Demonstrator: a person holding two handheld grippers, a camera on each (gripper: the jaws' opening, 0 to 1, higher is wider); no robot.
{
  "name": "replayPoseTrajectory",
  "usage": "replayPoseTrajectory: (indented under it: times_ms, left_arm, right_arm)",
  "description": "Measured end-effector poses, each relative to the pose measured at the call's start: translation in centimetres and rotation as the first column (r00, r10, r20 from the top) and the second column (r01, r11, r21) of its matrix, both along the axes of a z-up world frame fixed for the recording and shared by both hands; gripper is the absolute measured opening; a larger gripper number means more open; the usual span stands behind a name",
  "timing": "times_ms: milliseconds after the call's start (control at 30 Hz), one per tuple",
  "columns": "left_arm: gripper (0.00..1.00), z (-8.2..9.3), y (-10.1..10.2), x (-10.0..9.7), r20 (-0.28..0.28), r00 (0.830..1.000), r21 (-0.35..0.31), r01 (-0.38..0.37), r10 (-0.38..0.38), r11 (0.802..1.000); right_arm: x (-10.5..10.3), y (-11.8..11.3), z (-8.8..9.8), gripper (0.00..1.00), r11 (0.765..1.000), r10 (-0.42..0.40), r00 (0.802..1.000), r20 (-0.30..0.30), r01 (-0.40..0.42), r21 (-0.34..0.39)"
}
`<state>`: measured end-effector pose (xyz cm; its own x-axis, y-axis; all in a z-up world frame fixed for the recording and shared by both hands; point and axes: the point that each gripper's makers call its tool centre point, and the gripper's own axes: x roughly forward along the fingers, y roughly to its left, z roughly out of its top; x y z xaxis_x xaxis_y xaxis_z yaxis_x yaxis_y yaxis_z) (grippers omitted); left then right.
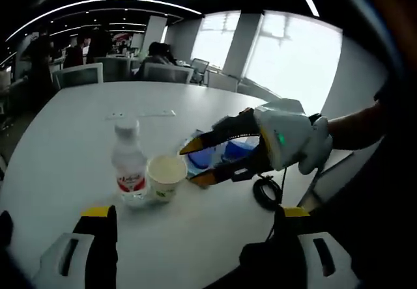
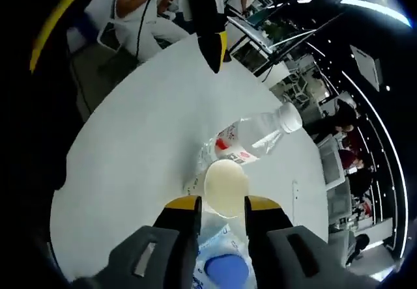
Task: Arrange the tabletop items into an orderly group along one side of the table until the central work area is clear of visible clutter.
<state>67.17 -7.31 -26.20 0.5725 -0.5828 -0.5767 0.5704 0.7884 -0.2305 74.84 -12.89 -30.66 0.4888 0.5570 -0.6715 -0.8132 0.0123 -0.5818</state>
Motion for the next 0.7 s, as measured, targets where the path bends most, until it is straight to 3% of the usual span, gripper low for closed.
replayPoseTrajectory:
  times_ms: [67, 167, 300, 400, 533, 667, 700]
  left_arm:
    - [1.0, 0.1, 0.0, 0.2, 0.008, 1.0, 0.006, -0.007, 0.007, 1.0]
    - [1.0, 0.2, -0.2, 0.5, 0.017, 1.0, 0.007, -0.014, 0.014, 1.0]
    - [1.0, 0.3, -0.5, 0.9, 0.025, 0.999, 0.005, -0.026, 0.026, 1.0]
    - [1.0, 0.6, -1.1, 1.2, 0.037, 0.998, -0.011, -0.045, 0.045, 0.999]
    - [1.0, 0.9, -1.5, 1.7, 0.052, 0.997, -0.02, -0.064, 0.065, 0.998]
    - [1.0, 1.2, -1.7, 2.1, 0.066, 0.994, -0.029, -0.09, 0.091, 0.996]
    - [1.0, 1.3, -1.7, 2.3, 0.072, 0.993, -0.033, -0.092, 0.094, 0.995]
  right_arm:
    - [0.0, -0.8, 0.4, 0.31, 0.995, -0.076, 0.996, -0.042, 0.078, 0.054]
    - [0.0, -2.0, 0.9, 0.38, 0.971, -0.183, 0.976, -0.119, 0.199, 0.135]
    - [-0.2, -4.3, 1.6, 0.43, 0.906, -0.315, 0.926, -0.21, 0.359, 0.225]
    - [-0.4, -6.0, 2.1, 0.5, 0.83, -0.401, 0.871, -0.285, 0.477, 0.289]
    - [-0.9, -8.1, 2.5, 0.57, 0.753, -0.467, 0.814, -0.345, 0.571, 0.329]
    - [-1.7, -10.3, 3.1, 0.66, 0.656, -0.514, 0.748, -0.419, 0.658, 0.37]
    - [-1.9, -11.0, 3.3, 0.67, 0.618, -0.526, 0.725, -0.444, 0.685, 0.385]
